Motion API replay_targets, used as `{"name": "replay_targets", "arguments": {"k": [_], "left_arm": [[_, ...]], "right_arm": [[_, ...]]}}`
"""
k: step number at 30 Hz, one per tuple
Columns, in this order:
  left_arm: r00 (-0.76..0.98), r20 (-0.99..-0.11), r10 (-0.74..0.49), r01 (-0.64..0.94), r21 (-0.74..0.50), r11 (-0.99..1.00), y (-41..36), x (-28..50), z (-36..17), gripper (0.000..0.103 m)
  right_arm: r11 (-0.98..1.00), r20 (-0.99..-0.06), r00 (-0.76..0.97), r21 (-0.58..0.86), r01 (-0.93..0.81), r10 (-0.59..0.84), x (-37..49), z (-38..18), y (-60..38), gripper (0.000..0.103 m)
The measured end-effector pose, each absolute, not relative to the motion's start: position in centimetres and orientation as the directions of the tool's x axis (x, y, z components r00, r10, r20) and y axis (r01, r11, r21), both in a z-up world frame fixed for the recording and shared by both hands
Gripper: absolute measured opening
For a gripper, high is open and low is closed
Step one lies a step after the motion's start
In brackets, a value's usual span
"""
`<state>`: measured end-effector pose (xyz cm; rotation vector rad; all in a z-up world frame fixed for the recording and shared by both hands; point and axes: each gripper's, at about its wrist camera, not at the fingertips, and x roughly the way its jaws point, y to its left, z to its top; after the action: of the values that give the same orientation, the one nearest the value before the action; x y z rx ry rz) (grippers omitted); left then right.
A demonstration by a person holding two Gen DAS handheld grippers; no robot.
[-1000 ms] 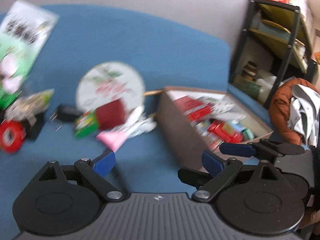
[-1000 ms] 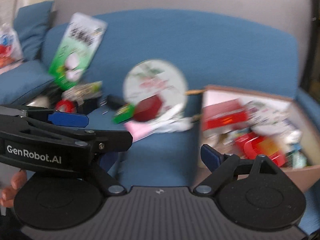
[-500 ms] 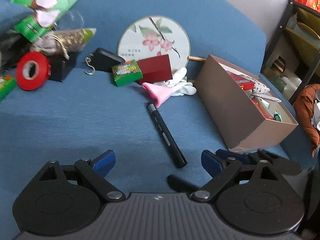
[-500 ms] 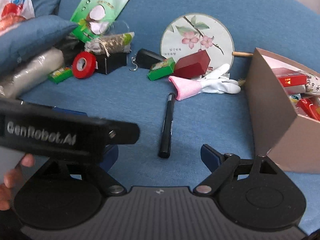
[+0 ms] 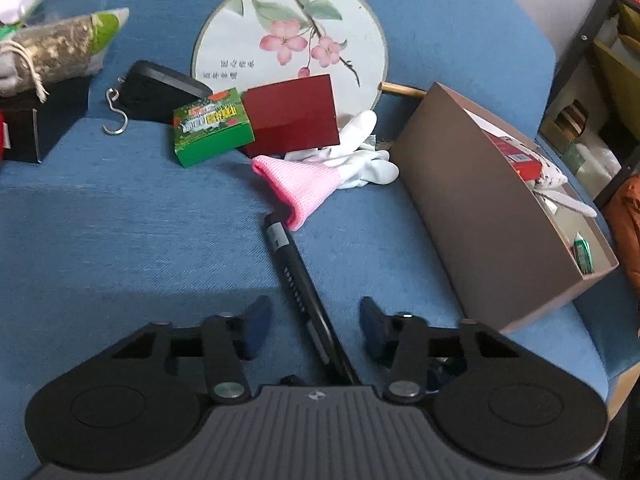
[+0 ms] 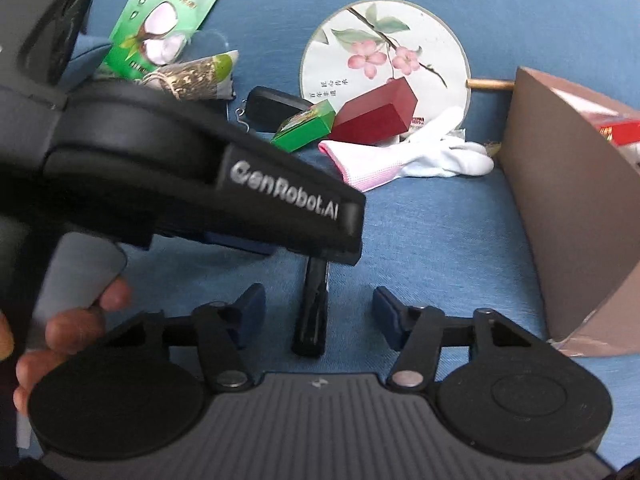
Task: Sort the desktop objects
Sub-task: 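Return the left tool to the sofa and grasp the black marker, then carry the black marker with the left tool and release it into the box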
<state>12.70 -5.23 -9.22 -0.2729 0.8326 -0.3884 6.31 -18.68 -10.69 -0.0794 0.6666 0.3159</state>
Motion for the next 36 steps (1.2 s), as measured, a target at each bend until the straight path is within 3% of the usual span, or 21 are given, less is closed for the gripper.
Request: {"name": "replay_targets", "arguments": {"k": [2, 4, 7, 10, 20, 29, 36], "left_arm": [[0.592, -0.673, -0.443, 0.212, -0.401, 0.891, -5.3, 13.3, -9.6, 0.019], [0.595, -0.666, -0.449, 0.217, -0.405, 0.888, -5.4, 13.2, -9.8, 0.02], [0.613, -0.659, -0.436, 0.231, -0.378, 0.896, -6.1, 12.9, -9.9, 0.024], [0.622, -0.659, -0.423, 0.23, -0.363, 0.903, -6.5, 13.0, -10.1, 0.028], [0.655, -0.667, -0.356, 0.179, -0.32, 0.93, -7.7, 11.9, -8.3, 0.023], [0.765, -0.534, -0.361, 0.237, -0.287, 0.928, -10.1, 9.0, -0.6, 0.021], [0.743, -0.501, -0.443, 0.36, -0.259, 0.896, -16.1, 10.6, 2.3, 0.021]], "right_arm": [[0.952, -0.616, 0.742, 0.048, -0.303, 0.267, 6.7, -10.8, -18.8, 0.051], [0.954, -0.611, 0.746, 0.053, -0.296, 0.265, 7.0, -10.8, -18.9, 0.028], [0.956, -0.597, 0.756, 0.073, -0.283, 0.269, 7.0, -10.8, -19.3, 0.014], [0.957, -0.598, 0.753, 0.093, -0.275, 0.274, 7.1, -10.9, -19.5, 0.014], [0.951, -0.562, 0.768, 0.154, -0.267, 0.307, 6.3, -10.3, -20.3, 0.013], [0.952, -0.362, 0.881, 0.144, -0.271, 0.305, 3.0, -4.6, -22.1, 0.012], [0.962, -0.26, 0.939, 0.212, -0.17, 0.223, 2.7, -2.0, -26.7, 0.012]]}}
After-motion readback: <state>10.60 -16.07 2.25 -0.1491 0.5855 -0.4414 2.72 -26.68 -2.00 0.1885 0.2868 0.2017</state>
